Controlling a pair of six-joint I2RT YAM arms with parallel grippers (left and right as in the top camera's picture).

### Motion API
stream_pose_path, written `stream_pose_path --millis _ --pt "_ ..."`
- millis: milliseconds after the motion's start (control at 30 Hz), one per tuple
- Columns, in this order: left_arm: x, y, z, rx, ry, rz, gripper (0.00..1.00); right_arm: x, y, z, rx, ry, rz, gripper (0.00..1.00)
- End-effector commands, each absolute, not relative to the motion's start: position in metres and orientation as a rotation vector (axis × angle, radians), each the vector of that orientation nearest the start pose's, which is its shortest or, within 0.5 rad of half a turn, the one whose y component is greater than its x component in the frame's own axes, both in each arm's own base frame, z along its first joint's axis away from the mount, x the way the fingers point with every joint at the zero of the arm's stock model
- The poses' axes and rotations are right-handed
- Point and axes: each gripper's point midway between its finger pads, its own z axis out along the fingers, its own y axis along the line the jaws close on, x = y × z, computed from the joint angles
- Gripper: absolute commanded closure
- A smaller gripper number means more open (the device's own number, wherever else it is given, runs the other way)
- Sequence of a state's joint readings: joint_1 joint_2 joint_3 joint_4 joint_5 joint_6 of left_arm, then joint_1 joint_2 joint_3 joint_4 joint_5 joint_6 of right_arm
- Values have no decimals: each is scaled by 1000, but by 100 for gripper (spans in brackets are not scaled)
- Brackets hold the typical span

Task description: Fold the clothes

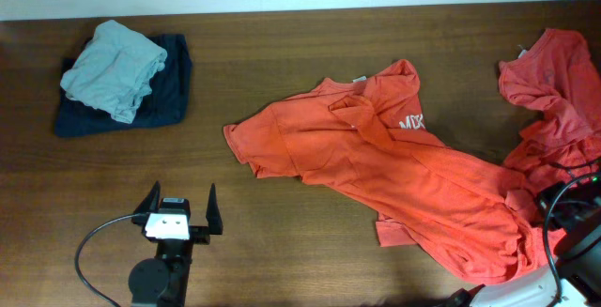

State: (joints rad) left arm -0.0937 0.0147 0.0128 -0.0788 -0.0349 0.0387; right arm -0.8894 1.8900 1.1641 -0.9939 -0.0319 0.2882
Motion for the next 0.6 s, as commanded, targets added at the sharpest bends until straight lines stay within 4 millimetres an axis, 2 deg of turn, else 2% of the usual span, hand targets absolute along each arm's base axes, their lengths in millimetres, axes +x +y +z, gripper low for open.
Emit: stream_pose_path --millis 0,200,300,433,567 --pt "245 -16 157 91 1647 4 1 173 -227 -10 1890 2693 -13 96" --pt "245 -16 157 91 1647 4 1 176 -228 -14 1881 2670 -5 96" --pt "245 -16 157 91 1647 4 1 187 -218 -6 1839 2691 139 96" --pt "245 -16 157 91 1647 4 1 191 -231 17 1832 2703 100 96" --pt "245 -16 157 91 1647 4 1 196 -244 22 1822 2673 35 96"
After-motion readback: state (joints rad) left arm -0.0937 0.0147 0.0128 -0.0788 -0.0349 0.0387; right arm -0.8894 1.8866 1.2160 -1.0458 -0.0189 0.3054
